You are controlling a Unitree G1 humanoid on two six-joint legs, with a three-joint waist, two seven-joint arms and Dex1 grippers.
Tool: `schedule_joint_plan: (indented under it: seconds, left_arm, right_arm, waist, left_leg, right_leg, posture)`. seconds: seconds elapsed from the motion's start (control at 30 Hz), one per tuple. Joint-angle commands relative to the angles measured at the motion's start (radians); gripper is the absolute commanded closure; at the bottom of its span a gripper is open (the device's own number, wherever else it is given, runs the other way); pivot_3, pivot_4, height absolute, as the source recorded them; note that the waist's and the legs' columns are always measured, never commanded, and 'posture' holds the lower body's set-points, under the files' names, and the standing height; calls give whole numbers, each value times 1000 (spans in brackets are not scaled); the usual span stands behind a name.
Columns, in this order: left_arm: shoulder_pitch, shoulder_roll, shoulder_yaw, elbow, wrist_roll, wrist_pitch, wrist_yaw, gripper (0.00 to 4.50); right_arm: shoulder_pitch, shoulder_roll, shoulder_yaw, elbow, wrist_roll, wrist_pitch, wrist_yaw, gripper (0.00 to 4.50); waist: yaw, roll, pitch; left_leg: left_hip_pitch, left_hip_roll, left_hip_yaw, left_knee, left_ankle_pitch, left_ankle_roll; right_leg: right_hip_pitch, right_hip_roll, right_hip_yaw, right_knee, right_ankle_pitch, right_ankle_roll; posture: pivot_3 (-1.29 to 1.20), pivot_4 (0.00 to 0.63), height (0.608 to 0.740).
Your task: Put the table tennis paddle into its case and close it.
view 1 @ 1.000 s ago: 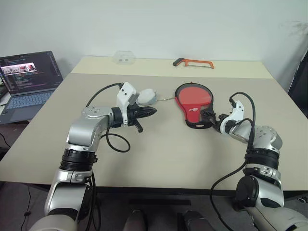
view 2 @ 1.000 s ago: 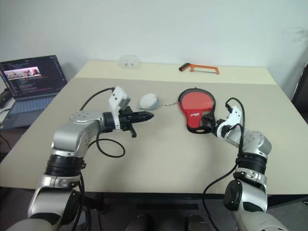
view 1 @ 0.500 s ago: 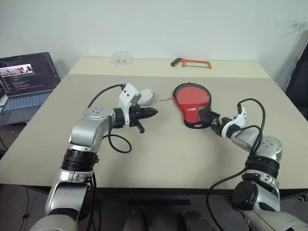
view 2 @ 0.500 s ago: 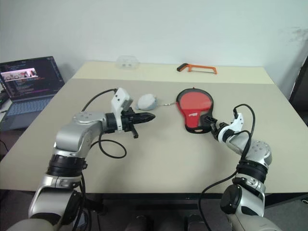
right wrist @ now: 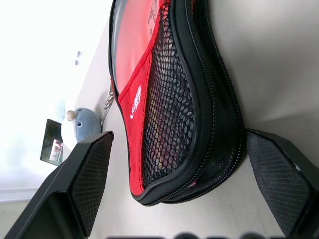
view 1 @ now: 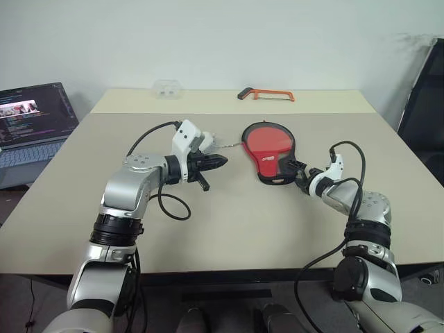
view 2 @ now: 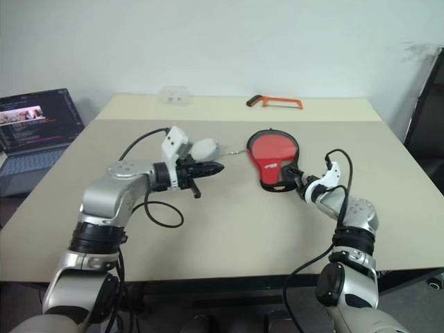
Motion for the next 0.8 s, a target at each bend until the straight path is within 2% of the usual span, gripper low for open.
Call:
schedule_joint_plan:
  seconds: [0.03, 0.07, 0.2, 0.7, 0.8]
  left_arm:
    - [-21, 1, 5, -31, -24, 7, 7, 4468]
    - [-20, 2, 5, -33, -24, 8, 7, 4490]
    - [-18, 7, 6, -38, -26, 14, 10, 4490]
    - [-21, 8, 5, -39, -34, 24, 22, 4490]
    - [-21, 7, 6, -40, -35, 26, 25, 4490]
  right_arm:
    - [1, 10, 46, 87, -42, -43, 7, 0]
    - [-1, 7, 51, 99, -45, -52, 8, 186]
    - [0, -2, 73, 127, -53, -74, 16, 186]
    - [0, 1, 108, 109, -56, -71, 20, 186]
    - [-4, 4, 118, 72, -33, -58, 70, 186]
  waist:
    - [-5, 0, 0]
    - [-7, 0, 0]
    - [-13, 0, 0]
    - [-16, -2, -1]
    - [-17, -2, -1]
  left_leg:
    - [1, 0, -1, 0, 0, 0]
    - [3, 0, -1, 0, 0, 0]
    - [7, 0, -2, 0, 0, 0]
    - [7, 0, -2, -1, 1, 1]
    - [7, 0, -2, -2, 1, 1]
  right_leg:
    - [1, 0, 0, 0, 0, 0]
    - [2, 1, 1, 0, 1, -1]
    - [5, 1, 2, 0, 1, -5]
    - [6, 1, 4, -4, 1, -6]
    - [6, 1, 4, -6, 2, -6]
  posture:
    - [0, 150, 740]
    - [0, 150, 740]
    - [0, 150, 740]
    - [0, 150, 740]
    - [0, 150, 740]
